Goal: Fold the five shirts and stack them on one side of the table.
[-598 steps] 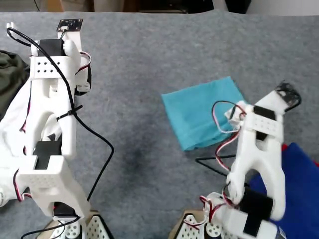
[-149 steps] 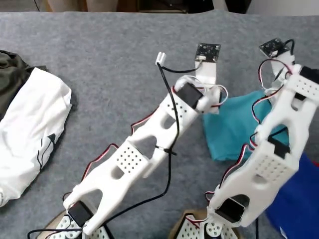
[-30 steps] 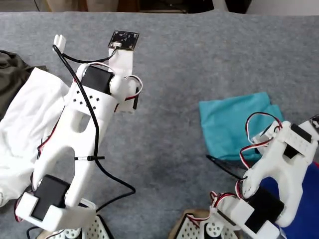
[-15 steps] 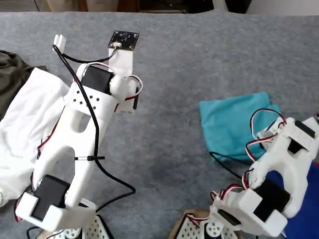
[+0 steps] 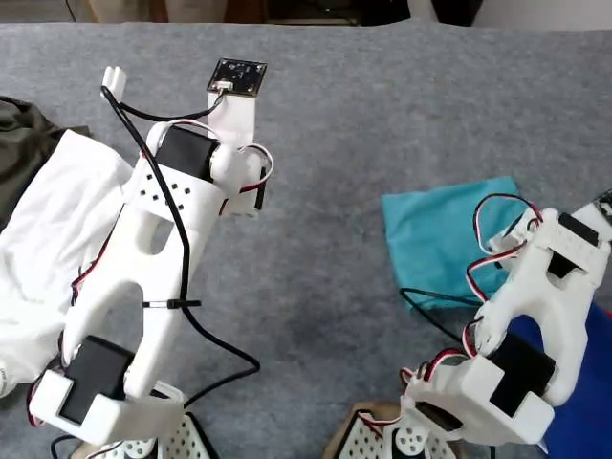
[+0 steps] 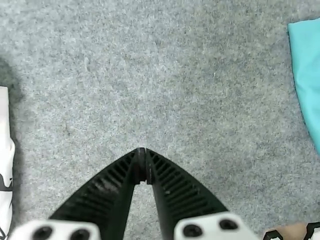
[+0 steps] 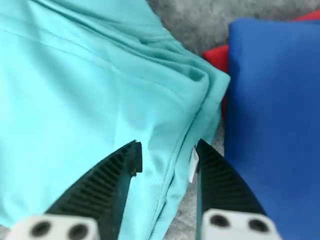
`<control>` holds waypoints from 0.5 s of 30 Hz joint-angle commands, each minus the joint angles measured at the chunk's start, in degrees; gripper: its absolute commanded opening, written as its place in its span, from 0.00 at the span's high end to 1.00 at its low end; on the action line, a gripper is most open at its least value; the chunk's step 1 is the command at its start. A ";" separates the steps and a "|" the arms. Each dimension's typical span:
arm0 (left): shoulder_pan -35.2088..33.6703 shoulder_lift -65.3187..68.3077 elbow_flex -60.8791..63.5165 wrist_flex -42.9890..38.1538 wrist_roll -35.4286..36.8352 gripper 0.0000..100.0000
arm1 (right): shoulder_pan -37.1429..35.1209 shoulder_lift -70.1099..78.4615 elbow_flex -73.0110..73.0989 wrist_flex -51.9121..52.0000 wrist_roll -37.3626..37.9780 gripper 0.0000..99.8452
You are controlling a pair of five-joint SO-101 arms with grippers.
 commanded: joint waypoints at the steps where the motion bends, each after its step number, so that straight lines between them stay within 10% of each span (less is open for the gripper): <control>1: -0.35 -2.86 0.09 -0.79 -0.62 0.98 | -0.75 1.45 -2.68 -1.49 -0.18 0.81; 15: -0.35 -2.42 0.09 -0.88 -2.20 0.98 | 3.82 3.56 -2.86 2.11 2.73 0.81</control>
